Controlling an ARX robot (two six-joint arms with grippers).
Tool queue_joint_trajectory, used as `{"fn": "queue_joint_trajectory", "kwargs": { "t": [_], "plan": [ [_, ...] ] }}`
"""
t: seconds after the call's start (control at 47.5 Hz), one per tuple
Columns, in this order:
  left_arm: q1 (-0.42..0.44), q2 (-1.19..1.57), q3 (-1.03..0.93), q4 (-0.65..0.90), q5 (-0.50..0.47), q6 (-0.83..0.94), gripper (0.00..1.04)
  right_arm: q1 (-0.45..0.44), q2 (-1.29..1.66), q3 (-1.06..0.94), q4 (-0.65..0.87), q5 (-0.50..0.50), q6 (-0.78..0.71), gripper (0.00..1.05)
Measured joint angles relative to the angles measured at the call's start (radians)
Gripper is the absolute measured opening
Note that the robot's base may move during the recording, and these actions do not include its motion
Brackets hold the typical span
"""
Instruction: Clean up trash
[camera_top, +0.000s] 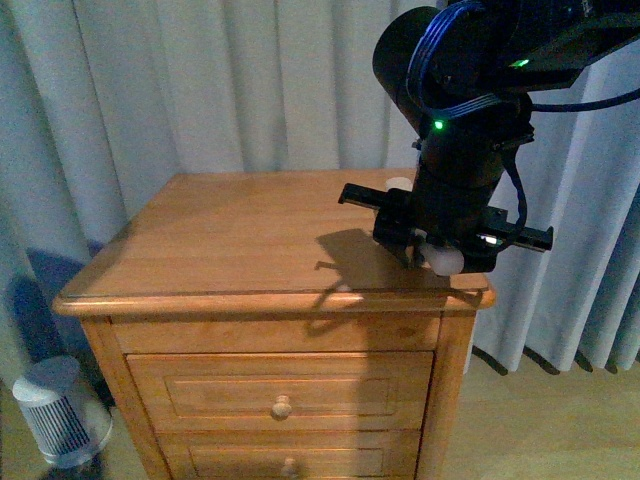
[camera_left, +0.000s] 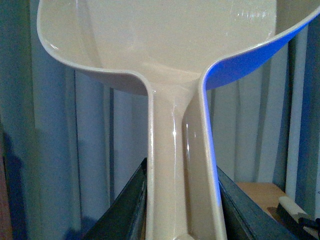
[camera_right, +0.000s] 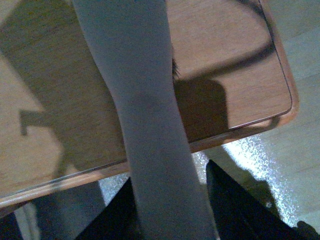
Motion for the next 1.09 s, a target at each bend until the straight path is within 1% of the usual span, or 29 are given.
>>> {"fn": "queue_joint_trajectory", "kwargs": {
  "t": [0.042,0.063,0.084,0.147,0.274,0.337,0.463,0.505,0.611,0.653,0.716,0.8,0.905,1.095],
  "plan": [
    [0.000,0.000,0.000,0.000,0.000,0.000,0.28,-0.002,-0.001,0.000,0.003,-0.001,-0.002,0.27],
    [0.000,0.000,0.000,0.000,0.000,0.000,0.28,-0.002,-0.002,0.000,0.008,0.004,0.000,0.22],
    [0.000,0.000,0.000,0.000,0.000,0.000,0.28,-0.003,-0.003,-0.001,0.010,0.004,-0.004,0.19],
    [0.000,0.000,0.000,0.000,0.000,0.000,0.28,-0.006,-0.021,-0.018,0.047,0.011,-0.014,0.18],
    [0.000,0.000,0.000,0.000,0.000,0.000,0.28,-0.006,-0.103,-0.094,0.144,0.046,-0.083,0.18],
    [0.000,0.000,0.000,0.000,0.000,0.000,0.28,-0.005,-0.193,-0.171,0.249,0.089,-0.175,0.18],
    [0.000,0.000,0.000,0.000,0.000,0.000,0.28,-0.007,-0.478,-0.413,0.532,0.100,-0.407,0.18],
    [0.000,0.000,0.000,0.000,0.000,0.000,0.28,-0.013,-0.587,-0.511,0.625,0.089,-0.489,0.18],
    [0.000,0.000,0.000,0.000,0.000,0.000,0.28,-0.040,-0.866,-0.759,0.790,0.032,-0.634,0.18],
    [0.000,0.000,0.000,0.000,0.000,0.000,0.28,-0.059,-0.979,-0.850,0.810,0.007,-0.676,0.18],
    [0.000,0.000,0.000,0.000,0.000,0.000,0.28,-0.089,-1.128,-0.966,0.824,-0.003,-0.724,0.18],
    [0.000,0.000,0.000,0.000,0.000,0.000,0.28,-0.132,-1.291,-1.074,0.816,-0.013,-0.776,0.18],
    [0.000,0.000,0.000,0.000,0.000,0.000,0.28,-0.172,-1.417,-1.147,0.813,-0.013,-0.810,0.18],
    [0.000,0.000,0.000,0.000,0.000,0.000,0.28,-0.219,-1.530,-1.231,0.846,0.012,-0.848,0.18]
  ]
}}
